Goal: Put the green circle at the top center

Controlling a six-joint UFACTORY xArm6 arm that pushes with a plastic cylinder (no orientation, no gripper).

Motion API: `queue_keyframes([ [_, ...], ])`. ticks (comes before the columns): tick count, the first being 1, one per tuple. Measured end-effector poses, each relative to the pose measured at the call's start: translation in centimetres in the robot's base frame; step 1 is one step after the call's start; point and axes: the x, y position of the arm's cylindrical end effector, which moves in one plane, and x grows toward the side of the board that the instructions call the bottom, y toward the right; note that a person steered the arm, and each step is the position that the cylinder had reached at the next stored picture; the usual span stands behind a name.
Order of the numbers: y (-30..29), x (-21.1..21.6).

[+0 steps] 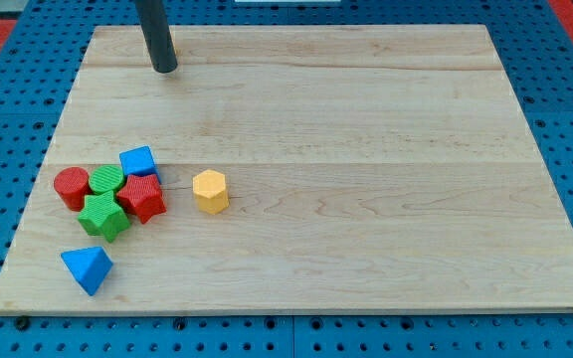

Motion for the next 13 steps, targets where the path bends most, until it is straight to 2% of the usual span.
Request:
queue_keyframes([
  [2, -3.4, 1.0],
  [3, -3.8, 3.5],
  [5, -6.5, 13.7],
  [6, -4.1, 16.1],
  [7, -0.1, 15.3],
  [8, -3.9, 13.2],
  [9, -11.4, 15.1],
  [10, -13.9, 19.7],
  [11, -14.0, 23.7],
  [13, -11.8, 24.0],
])
